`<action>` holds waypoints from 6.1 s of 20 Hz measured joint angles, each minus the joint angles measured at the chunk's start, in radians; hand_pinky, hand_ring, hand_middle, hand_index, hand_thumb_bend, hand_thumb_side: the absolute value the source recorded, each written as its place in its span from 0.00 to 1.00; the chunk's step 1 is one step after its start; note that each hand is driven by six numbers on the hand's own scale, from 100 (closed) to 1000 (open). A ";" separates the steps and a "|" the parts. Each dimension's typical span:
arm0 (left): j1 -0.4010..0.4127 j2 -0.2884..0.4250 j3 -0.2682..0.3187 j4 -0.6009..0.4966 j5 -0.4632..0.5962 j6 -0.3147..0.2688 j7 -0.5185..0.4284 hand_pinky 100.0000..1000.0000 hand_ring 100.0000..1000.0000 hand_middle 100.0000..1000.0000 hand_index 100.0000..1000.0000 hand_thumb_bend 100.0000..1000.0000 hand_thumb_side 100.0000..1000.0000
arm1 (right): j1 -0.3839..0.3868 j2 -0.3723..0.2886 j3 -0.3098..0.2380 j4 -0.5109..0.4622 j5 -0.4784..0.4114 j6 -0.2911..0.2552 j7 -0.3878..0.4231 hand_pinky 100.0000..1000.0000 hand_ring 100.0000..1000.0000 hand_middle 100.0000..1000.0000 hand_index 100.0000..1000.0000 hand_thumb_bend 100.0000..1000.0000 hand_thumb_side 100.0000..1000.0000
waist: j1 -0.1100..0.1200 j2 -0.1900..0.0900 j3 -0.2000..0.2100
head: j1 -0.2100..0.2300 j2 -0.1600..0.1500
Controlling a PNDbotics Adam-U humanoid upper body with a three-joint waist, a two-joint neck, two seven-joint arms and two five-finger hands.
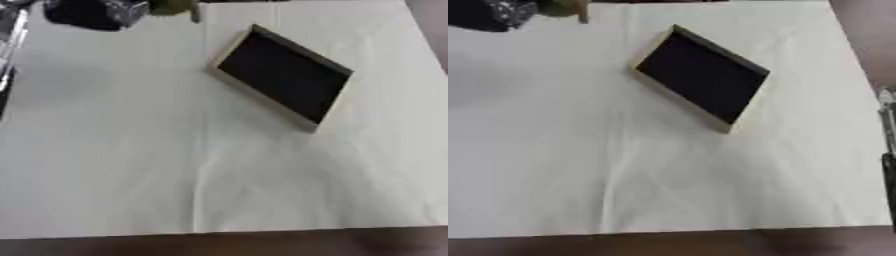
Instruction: Pick up objects on the table and place them in the box.
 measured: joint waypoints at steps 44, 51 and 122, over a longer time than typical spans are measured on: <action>-0.030 -0.196 0.065 0.438 -0.542 0.097 0.212 0.58 0.54 0.50 0.55 0.18 0.00 | -0.088 0.179 0.064 0.000 -0.053 -0.001 0.077 0.83 0.67 0.58 0.70 0.00 0.57 | -0.064 0.022 -0.164 | 0.156 -0.029; -0.024 -0.197 0.065 0.442 -0.571 0.093 0.249 0.53 0.51 0.46 0.51 0.14 0.00 | -0.088 0.183 0.064 0.000 -0.056 0.000 0.077 0.82 0.67 0.58 0.70 0.00 0.57 | -0.066 0.024 -0.166 | 0.160 -0.029; 0.267 0.079 0.183 -0.188 -0.169 0.161 0.476 0.71 0.76 0.77 0.86 0.00 0.31 | -0.044 0.062 -0.017 0.000 -0.002 -0.026 -0.020 0.82 0.66 0.58 0.70 0.00 0.50 | 0.004 -0.018 -0.034 | 0.028 0.008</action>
